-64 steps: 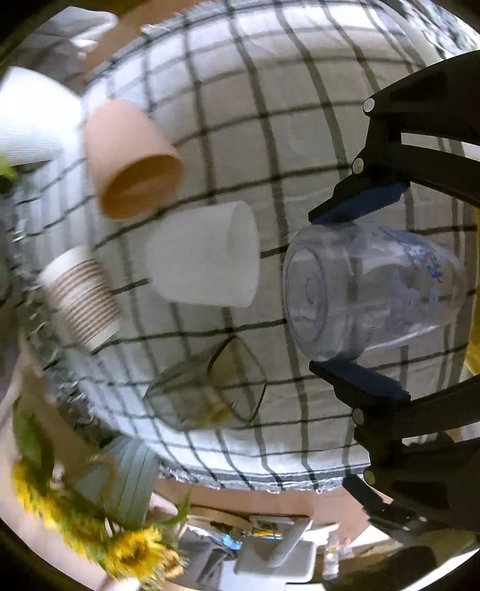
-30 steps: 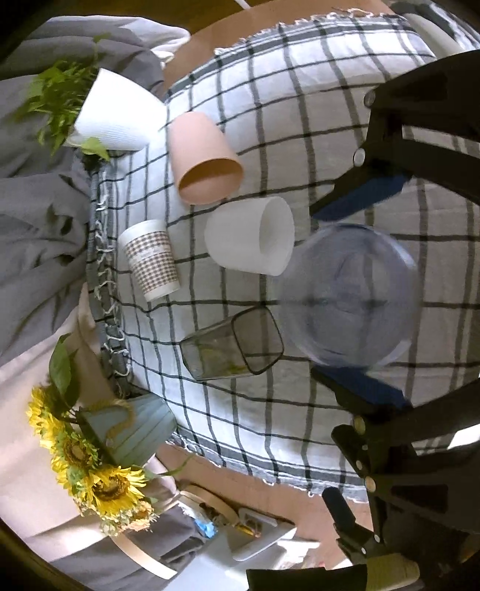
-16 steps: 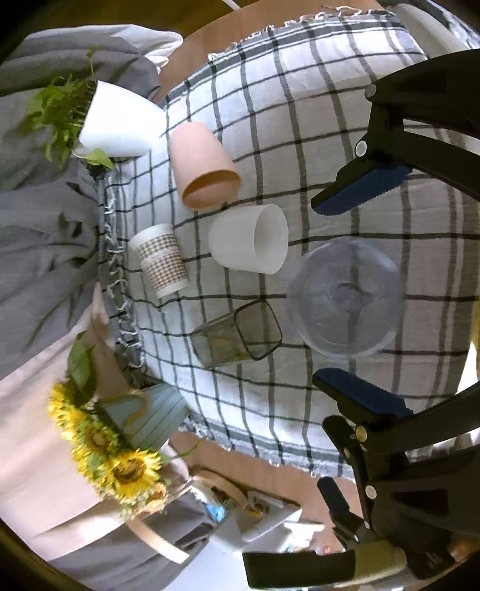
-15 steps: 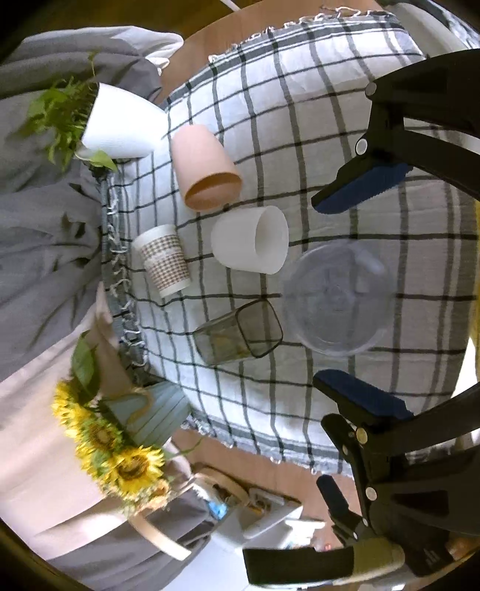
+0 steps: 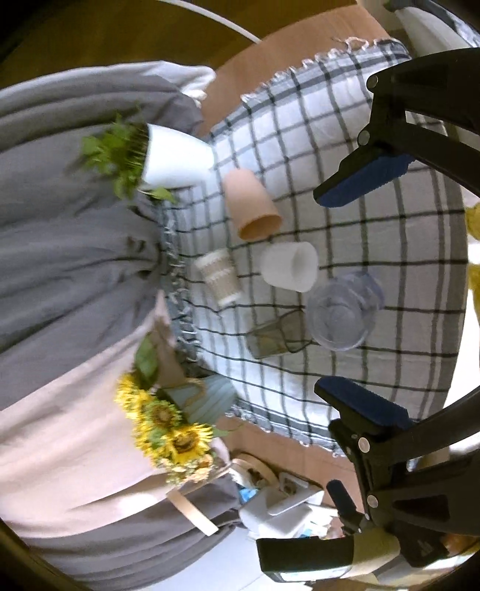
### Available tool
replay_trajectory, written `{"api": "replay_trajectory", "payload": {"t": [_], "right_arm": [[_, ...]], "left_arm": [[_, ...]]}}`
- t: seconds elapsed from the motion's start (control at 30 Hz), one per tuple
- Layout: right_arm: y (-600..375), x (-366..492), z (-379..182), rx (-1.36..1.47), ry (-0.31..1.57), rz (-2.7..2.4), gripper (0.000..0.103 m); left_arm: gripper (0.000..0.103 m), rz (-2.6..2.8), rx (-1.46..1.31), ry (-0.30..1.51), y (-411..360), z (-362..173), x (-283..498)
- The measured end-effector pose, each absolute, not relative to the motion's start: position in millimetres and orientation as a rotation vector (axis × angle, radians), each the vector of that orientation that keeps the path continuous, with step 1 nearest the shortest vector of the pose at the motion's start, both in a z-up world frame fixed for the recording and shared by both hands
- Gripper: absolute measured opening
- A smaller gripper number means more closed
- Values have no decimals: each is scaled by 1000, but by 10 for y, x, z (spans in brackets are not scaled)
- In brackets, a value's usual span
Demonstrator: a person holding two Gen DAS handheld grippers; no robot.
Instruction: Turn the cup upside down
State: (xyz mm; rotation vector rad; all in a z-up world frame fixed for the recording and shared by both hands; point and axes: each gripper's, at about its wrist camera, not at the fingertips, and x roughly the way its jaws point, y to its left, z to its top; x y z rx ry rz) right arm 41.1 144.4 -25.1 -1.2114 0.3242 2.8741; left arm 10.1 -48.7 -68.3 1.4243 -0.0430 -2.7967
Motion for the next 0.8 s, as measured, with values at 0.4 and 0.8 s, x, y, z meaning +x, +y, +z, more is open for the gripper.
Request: {"api": "replay_trajectory", "payload": {"t": [0.4, 0.8], "right_arm": [[1458, 590, -49, -1102, 309, 2913, 100], [1443, 610, -43, -1097, 306, 2918, 100]], "left_arm": [[103, -2871, 1278, -45, -481, -425, 273], [103, -2875, 1271, -51, -463, -400, 281]]}}
